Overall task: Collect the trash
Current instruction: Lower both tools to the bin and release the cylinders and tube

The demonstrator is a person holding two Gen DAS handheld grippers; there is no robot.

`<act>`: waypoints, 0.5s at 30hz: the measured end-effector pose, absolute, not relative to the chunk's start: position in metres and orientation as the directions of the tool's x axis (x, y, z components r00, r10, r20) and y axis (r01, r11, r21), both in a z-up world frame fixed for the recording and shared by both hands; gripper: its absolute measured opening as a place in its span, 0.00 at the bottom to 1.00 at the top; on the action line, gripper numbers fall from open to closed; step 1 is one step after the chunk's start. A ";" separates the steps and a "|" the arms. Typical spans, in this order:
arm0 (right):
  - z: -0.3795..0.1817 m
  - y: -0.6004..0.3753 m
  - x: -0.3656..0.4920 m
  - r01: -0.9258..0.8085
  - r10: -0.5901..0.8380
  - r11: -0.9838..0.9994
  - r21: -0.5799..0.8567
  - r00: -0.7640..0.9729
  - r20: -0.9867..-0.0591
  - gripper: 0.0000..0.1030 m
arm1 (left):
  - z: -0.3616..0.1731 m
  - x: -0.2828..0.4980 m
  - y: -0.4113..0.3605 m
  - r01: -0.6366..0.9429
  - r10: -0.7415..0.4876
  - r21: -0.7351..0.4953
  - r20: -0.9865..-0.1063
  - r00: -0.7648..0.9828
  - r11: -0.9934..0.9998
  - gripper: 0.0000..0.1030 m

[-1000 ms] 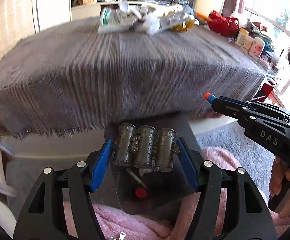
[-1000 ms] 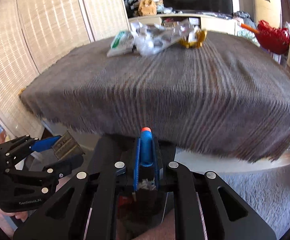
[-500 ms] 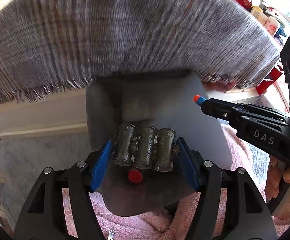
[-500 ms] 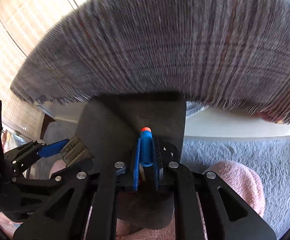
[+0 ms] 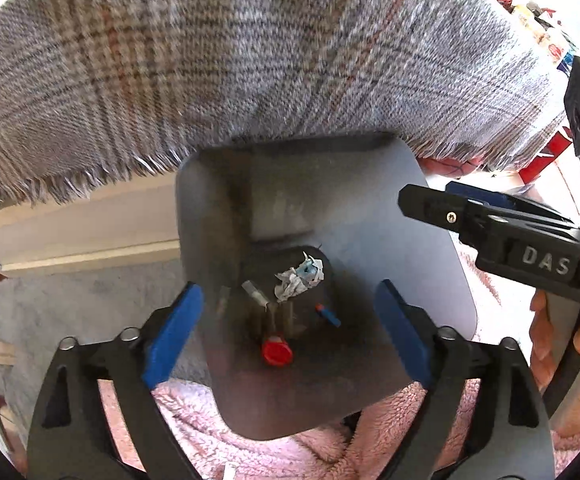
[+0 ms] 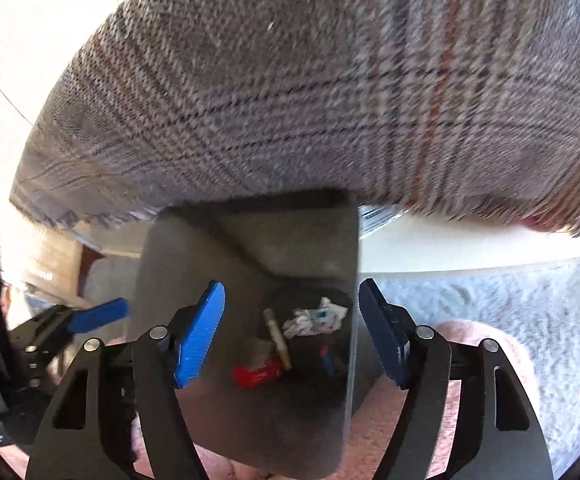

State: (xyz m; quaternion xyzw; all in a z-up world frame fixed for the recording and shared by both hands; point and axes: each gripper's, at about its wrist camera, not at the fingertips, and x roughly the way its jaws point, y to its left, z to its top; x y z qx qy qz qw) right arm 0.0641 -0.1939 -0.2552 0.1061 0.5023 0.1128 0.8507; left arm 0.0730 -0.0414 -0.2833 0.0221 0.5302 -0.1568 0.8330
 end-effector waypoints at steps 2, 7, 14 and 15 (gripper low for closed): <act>-0.250 -0.196 0.062 -0.069 0.270 0.960 0.272 0.491 -0.828 0.96 | -0.276 0.071 -0.040 0.285 -0.227 -0.113 -0.884 0.408 0.952 0.92; -0.238 -0.197 0.061 -0.085 0.257 0.965 0.248 0.497 -0.829 0.97 | -0.257 0.066 -0.035 0.283 -0.233 -0.113 -0.869 0.437 0.953 0.92; -0.203 -0.215 0.055 -0.080 0.261 0.961 0.263 0.564 -0.783 0.97 | -0.227 0.057 -0.018 0.256 -0.228 -0.108 -0.833 0.505 0.961 0.92; -0.197 -0.218 0.055 -0.076 0.260 0.961 0.266 0.576 -0.775 0.97 | -0.221 0.057 -0.016 0.253 -0.228 -0.107 -0.825 0.518 0.962 0.92</act>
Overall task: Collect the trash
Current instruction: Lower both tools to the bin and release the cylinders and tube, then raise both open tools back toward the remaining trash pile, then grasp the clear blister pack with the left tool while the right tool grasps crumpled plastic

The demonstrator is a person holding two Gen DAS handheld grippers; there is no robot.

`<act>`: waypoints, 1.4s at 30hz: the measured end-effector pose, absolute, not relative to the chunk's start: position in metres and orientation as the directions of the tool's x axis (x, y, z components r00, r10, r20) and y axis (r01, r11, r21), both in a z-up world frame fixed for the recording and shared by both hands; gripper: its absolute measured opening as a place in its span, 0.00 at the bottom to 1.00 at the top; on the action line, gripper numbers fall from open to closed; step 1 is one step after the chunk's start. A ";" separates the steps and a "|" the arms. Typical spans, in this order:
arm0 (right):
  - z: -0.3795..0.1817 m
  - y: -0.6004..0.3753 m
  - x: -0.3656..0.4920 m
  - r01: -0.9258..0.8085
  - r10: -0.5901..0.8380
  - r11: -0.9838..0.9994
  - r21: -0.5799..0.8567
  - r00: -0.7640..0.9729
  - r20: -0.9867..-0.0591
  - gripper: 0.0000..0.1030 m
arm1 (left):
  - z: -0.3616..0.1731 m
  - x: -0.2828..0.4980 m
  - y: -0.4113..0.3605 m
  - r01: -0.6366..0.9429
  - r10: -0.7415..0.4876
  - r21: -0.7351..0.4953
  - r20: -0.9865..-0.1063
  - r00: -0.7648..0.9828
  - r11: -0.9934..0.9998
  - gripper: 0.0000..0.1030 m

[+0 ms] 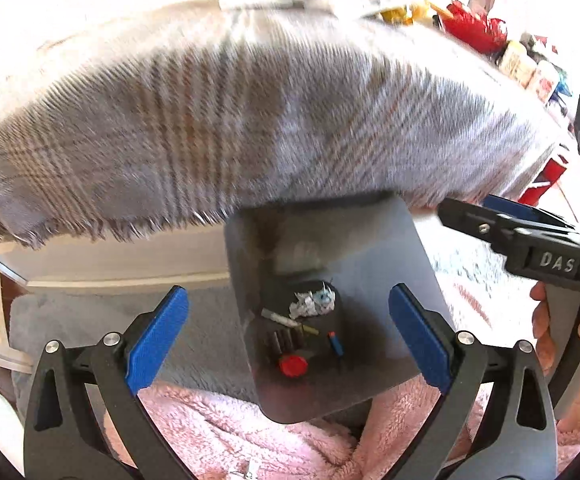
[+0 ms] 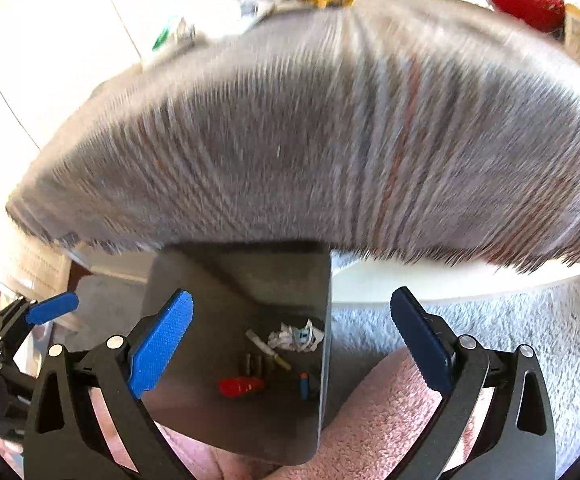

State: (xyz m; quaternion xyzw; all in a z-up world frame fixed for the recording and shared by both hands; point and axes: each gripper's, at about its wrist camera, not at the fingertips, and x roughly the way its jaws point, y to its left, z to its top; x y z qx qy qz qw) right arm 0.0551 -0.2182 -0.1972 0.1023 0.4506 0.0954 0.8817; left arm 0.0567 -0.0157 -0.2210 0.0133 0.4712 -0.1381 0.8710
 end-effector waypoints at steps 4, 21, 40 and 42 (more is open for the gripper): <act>-0.175 -0.231 0.054 -0.072 0.263 0.957 0.279 0.616 -0.743 0.97 | -0.203 0.059 -0.012 0.247 -0.225 -0.100 -0.802 0.553 0.964 0.92; -0.103 -0.259 0.120 -0.025 0.142 0.981 0.190 0.760 -0.634 0.97 | -0.128 0.114 -0.038 0.269 -0.206 -0.022 -0.704 0.680 0.963 0.92; -0.082 -0.255 0.216 -0.106 0.190 0.979 0.171 0.766 -0.614 0.45 | -0.117 0.206 -0.096 0.369 -0.296 -0.047 -0.696 0.655 0.928 0.53; -0.083 -0.252 0.221 -0.119 0.209 0.976 0.184 0.761 -0.614 0.41 | -0.118 0.211 -0.098 0.375 -0.302 -0.051 -0.697 0.651 0.926 0.53</act>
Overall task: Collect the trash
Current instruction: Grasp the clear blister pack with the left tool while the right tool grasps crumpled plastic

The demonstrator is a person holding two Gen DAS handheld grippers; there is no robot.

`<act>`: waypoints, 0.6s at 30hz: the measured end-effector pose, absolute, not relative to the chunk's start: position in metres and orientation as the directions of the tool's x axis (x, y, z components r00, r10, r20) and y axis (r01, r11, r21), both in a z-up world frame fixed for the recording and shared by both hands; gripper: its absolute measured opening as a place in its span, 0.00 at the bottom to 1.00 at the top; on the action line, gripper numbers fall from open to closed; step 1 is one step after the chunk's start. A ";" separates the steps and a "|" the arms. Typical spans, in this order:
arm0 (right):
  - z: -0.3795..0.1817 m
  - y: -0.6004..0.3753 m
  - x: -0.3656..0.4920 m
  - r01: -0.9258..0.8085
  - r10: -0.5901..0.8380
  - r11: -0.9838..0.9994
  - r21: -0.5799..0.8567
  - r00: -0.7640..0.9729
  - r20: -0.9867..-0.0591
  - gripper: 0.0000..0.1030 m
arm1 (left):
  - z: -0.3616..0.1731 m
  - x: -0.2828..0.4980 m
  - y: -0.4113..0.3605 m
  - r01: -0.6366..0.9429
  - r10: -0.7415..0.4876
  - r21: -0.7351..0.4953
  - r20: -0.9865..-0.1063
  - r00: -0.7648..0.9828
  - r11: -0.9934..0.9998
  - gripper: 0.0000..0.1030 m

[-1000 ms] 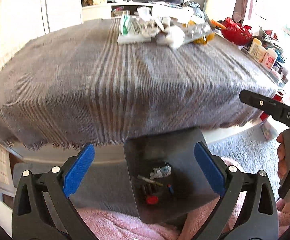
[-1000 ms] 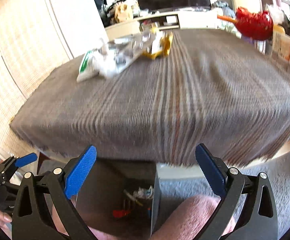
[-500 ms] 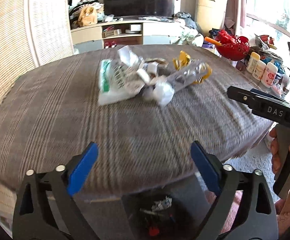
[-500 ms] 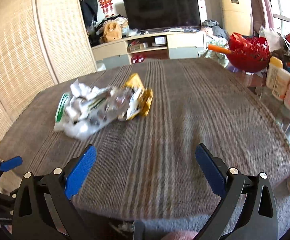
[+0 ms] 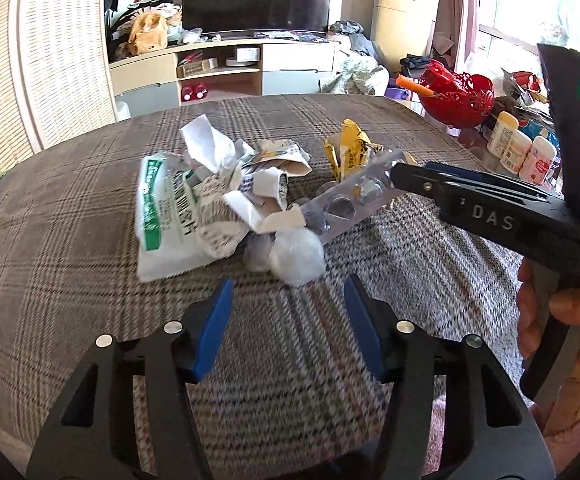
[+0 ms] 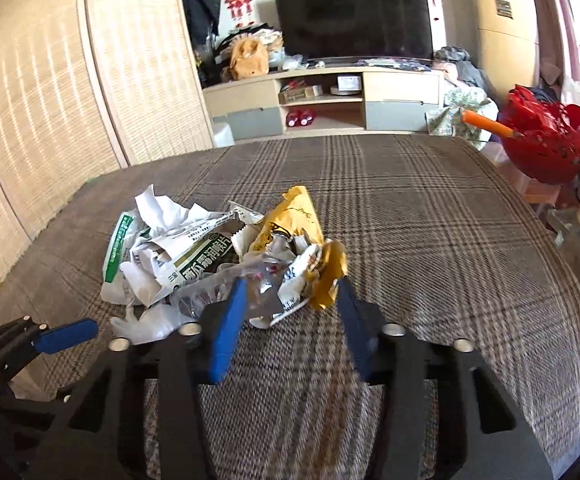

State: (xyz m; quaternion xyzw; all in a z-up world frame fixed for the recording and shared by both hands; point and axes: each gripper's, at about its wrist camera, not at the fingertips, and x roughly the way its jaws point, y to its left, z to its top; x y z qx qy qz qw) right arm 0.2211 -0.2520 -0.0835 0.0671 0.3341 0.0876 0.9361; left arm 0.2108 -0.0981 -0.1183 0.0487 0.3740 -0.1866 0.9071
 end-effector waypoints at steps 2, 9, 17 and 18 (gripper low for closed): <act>-0.083 -0.250 0.224 -0.130 0.222 0.973 0.192 0.761 -0.609 0.39 | -0.118 0.216 -0.101 0.381 -0.308 -0.053 -0.696 0.649 0.923 0.51; -0.083 -0.239 0.227 -0.184 0.273 0.961 0.206 0.738 -0.617 0.34 | -0.120 0.230 -0.110 0.405 -0.320 -0.050 -0.705 0.634 0.913 0.24; -0.077 -0.233 0.211 -0.199 0.272 0.962 0.186 0.741 -0.614 0.26 | -0.119 0.220 -0.100 0.405 -0.310 -0.029 -0.694 0.649 0.914 0.11; -0.075 -0.231 0.206 -0.205 0.276 0.961 0.185 0.741 -0.612 0.26 | -0.119 0.216 -0.097 0.402 -0.306 -0.025 -0.693 0.653 0.915 0.10</act>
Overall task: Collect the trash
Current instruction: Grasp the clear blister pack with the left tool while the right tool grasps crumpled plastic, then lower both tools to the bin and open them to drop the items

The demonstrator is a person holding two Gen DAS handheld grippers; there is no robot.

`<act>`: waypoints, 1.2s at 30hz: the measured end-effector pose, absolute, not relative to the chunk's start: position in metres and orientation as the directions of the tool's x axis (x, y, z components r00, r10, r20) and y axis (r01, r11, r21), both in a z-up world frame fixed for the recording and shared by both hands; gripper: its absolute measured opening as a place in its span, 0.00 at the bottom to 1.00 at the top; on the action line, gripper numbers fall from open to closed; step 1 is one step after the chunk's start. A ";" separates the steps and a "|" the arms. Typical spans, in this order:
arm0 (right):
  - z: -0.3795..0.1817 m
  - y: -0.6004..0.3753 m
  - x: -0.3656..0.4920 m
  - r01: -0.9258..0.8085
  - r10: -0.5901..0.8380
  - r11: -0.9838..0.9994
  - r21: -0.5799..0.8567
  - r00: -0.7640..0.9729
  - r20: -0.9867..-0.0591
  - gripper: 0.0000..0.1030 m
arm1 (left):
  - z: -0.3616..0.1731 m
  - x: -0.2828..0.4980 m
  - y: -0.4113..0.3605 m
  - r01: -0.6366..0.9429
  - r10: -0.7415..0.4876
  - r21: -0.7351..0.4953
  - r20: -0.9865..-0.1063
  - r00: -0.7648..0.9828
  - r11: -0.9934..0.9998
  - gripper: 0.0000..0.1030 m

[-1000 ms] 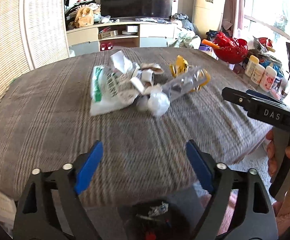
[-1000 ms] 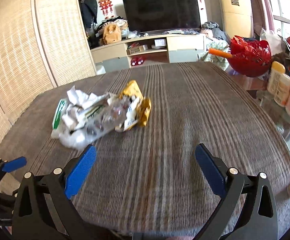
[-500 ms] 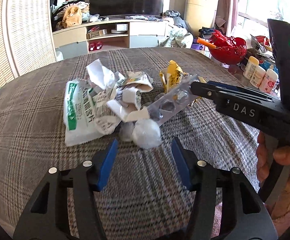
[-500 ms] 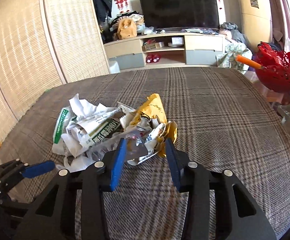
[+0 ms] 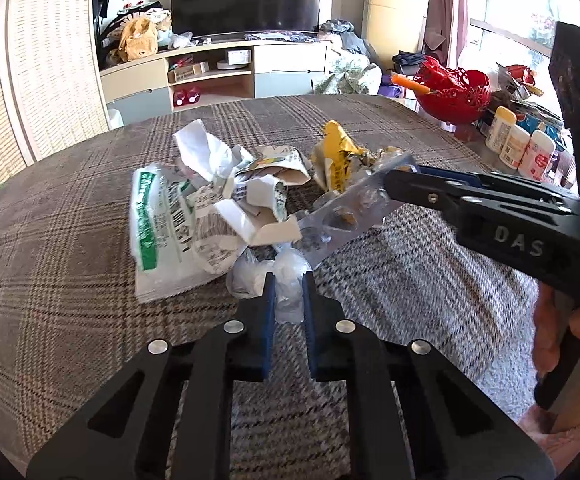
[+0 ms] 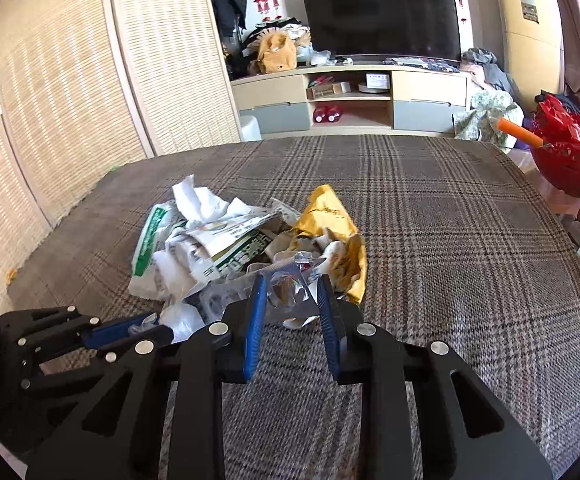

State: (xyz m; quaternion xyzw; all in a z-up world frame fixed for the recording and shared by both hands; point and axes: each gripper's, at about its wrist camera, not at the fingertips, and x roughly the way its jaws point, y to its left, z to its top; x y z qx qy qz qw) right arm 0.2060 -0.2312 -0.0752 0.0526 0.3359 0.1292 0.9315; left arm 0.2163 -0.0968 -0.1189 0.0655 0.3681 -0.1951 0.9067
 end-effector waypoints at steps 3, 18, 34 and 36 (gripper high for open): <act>-0.070 -0.225 0.191 -0.232 0.300 0.954 0.190 0.741 -0.601 0.12 | -0.117 0.206 -0.090 0.389 -0.291 -0.014 -0.688 0.665 0.921 0.09; -0.050 -0.212 0.111 -0.271 0.334 0.943 0.195 0.765 -0.550 0.08 | -0.089 0.123 -0.060 0.359 -0.285 -0.010 -0.630 0.723 0.933 0.07; -0.056 -0.214 0.007 -0.274 0.330 0.944 0.184 0.775 -0.540 0.08 | -0.091 0.018 -0.048 0.348 -0.288 -0.016 -0.595 0.750 0.937 0.07; -0.064 -0.214 0.000 -0.272 0.329 0.944 0.186 0.764 -0.555 0.08 | -0.099 0.009 -0.046 0.346 -0.286 -0.019 -0.605 0.743 0.938 0.07</act>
